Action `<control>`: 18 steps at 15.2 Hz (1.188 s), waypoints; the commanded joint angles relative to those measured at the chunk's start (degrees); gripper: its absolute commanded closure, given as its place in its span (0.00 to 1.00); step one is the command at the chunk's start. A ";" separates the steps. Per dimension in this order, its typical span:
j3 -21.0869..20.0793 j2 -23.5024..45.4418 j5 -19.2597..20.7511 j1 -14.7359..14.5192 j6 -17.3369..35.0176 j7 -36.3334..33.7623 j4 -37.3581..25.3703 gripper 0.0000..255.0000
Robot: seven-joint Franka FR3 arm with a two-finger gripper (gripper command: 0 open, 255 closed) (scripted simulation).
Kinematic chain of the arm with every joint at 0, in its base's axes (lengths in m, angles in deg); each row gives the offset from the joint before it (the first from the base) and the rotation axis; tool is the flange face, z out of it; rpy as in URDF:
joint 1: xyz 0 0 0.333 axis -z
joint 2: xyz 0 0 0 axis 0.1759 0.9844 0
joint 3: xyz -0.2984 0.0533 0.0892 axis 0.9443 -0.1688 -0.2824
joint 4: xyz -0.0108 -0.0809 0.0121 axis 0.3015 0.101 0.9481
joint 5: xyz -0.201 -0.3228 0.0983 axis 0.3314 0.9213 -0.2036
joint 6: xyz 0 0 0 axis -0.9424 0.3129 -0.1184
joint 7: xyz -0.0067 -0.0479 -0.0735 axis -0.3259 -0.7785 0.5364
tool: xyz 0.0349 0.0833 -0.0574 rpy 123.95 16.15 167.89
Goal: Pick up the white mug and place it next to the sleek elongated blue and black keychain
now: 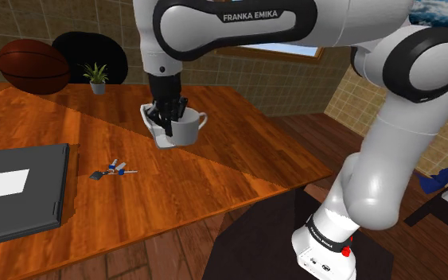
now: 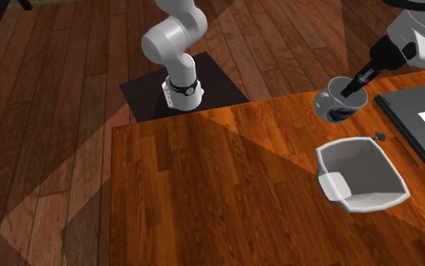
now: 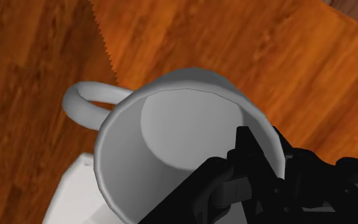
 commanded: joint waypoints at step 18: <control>-3.27 36.02 8.69 -20.79 -16.78 -18.09 -51.47 1.00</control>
